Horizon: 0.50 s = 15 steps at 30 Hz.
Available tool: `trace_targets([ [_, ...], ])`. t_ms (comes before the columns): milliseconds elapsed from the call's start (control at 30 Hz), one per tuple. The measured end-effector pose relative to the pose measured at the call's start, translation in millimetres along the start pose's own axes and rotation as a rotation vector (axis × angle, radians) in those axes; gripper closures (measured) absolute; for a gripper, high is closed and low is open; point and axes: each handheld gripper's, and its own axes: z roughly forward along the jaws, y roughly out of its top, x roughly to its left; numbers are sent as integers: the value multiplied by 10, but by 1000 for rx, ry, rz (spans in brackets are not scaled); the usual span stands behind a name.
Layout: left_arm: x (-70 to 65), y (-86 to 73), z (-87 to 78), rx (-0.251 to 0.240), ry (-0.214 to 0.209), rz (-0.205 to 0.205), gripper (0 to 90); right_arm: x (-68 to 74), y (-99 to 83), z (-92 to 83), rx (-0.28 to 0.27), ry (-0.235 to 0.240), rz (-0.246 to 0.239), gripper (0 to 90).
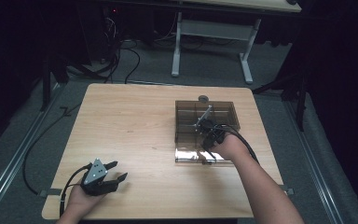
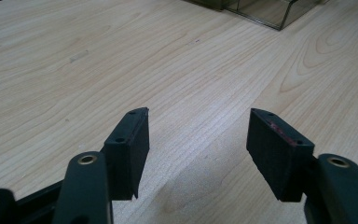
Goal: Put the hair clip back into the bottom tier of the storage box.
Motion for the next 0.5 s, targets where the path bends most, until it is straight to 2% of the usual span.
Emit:
trace_targets([
  [67,-1,0,0,0,-1,0,395,-15,7,8,-6,0,-16,811],
  [100,-1,0,0,0,-1,-1,395,-3,9,13,-1,0,9,811],
  [133,-1,0,0,0,-1,-1,395,-18,14,30,-6,-1,-10,811],
  [333,0,-1,0,1,2,-1,395,-22,9,85,-7,8,0,811],
  [367,-1,-1,-1,1,2,-1,395,-25,8,100,-3,4,-11,811],
  [400,-2,-1,-1,2,1,-1,395,-16,8,110,-2,7,4,811],
  [433,-3,-2,0,-2,2,-1,395,-30,5,123,-4,9,-17,811],
  [467,-3,-2,0,-1,2,-1,395,-24,1,135,-2,11,-11,811],
  [500,-2,-2,0,-1,1,-1,395,3,-5,137,13,7,15,811],
])
